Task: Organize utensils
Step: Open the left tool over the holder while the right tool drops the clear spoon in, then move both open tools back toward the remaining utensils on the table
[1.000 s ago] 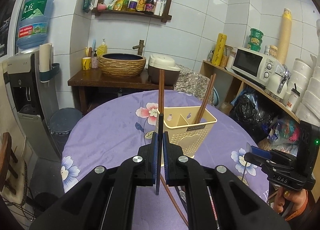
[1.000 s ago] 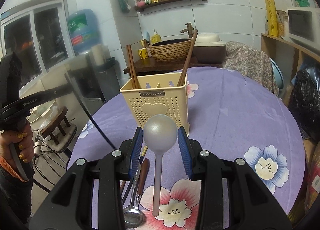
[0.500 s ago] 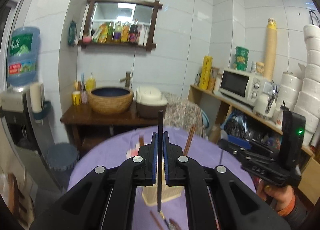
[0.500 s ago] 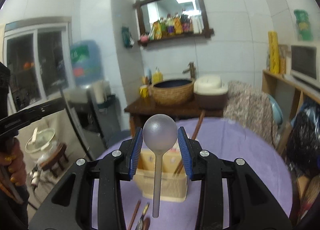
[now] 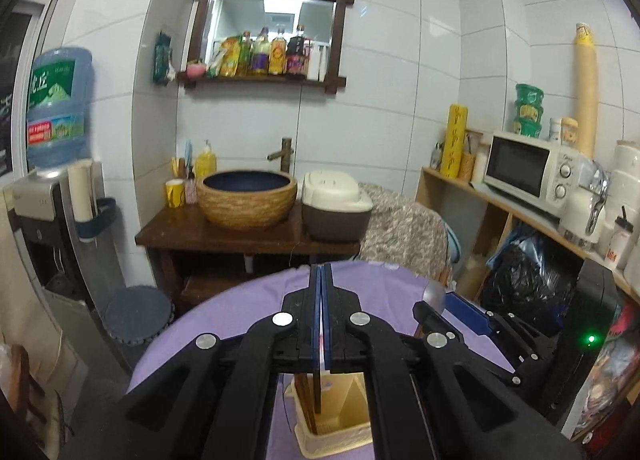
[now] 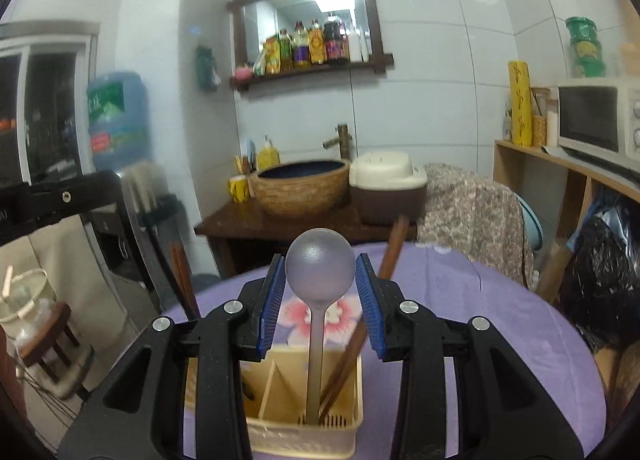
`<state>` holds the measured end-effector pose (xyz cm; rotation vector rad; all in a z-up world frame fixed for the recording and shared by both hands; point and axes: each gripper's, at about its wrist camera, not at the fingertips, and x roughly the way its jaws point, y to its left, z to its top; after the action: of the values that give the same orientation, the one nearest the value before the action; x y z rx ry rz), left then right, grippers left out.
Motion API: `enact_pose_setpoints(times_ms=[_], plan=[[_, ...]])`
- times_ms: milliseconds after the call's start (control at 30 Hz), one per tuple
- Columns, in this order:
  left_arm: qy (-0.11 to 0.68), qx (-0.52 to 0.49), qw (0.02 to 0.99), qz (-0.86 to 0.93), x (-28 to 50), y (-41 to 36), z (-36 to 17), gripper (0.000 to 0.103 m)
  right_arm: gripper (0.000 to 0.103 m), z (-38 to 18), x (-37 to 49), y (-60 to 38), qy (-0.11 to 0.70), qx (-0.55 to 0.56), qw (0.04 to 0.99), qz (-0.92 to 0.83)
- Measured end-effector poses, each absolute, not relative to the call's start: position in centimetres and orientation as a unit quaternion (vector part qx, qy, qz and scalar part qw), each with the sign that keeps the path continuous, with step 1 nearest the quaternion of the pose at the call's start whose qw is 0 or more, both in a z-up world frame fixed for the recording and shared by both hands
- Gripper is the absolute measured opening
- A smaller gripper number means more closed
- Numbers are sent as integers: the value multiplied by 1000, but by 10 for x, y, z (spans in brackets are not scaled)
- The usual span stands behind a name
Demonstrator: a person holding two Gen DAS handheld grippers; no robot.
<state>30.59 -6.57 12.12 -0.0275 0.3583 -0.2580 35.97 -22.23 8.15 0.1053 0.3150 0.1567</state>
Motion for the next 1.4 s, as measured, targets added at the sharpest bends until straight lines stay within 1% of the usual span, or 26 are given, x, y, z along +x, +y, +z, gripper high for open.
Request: enact_pose_setpoints(times_ms=[133,233,267,300,367,400,433,467,500,533,567,600,633,667,733,800,867,933,1067,1400], plan=[[195,-11,971,-137,300,-61,94,2,37,50,355,-222,180,36,980,71],[214,-10,966,-144,301,-60,80,2,37,39,352,-221,190,32,979,71],[218,-14,965,-146,299,-58,76,2,39,37,351,-219,193,27,978,74],[218,-18,965,-146,297,-56,75,2,54,35,348,-218,193,21,978,72],[217,-20,965,-148,292,-52,71,3,76,32,336,-216,176,8,983,57],[214,-19,965,-148,287,-50,70,4,77,31,331,-216,167,5,984,54],[212,-16,966,-147,282,-48,67,10,77,30,327,-216,165,1,985,57],[210,-16,967,-145,276,-46,65,25,77,29,323,-215,165,-1,984,58],[207,-17,967,-144,272,-44,63,35,77,29,319,-215,165,-3,985,57],[202,-20,969,-142,264,-40,60,52,77,30,314,-215,163,-5,985,54],[199,-22,970,-139,260,-37,58,57,78,31,306,-216,160,-5,986,53],[197,-24,971,-137,254,-34,55,58,81,31,301,-216,161,-4,986,54],[199,-25,971,-134,248,-30,51,61,83,31,296,-216,164,-4,985,55],[207,-26,969,-130,242,-27,46,68,87,30,290,-216,172,-3,983,57],[226,-27,965,-129,237,-22,37,75,88,29,278,-215,188,-1,980,61],[250,-30,959,-128,229,-16,25,77,92,24,266,-213,211,0,975,69],[273,-32,953,-125,220,-11,10,83,93,17,253,-211,234,-3,969,77],[291,-31,949,-121,213,-8,-3,85,93,6,241,-209,254,-9,964,76],[324,-36,939,-107,201,1,-27,85,93,-15,228,-208,296,-13,952,76],[348,-37,934,-74,183,16,-53,85,93,-67,206,-217,372,5,926,60]])
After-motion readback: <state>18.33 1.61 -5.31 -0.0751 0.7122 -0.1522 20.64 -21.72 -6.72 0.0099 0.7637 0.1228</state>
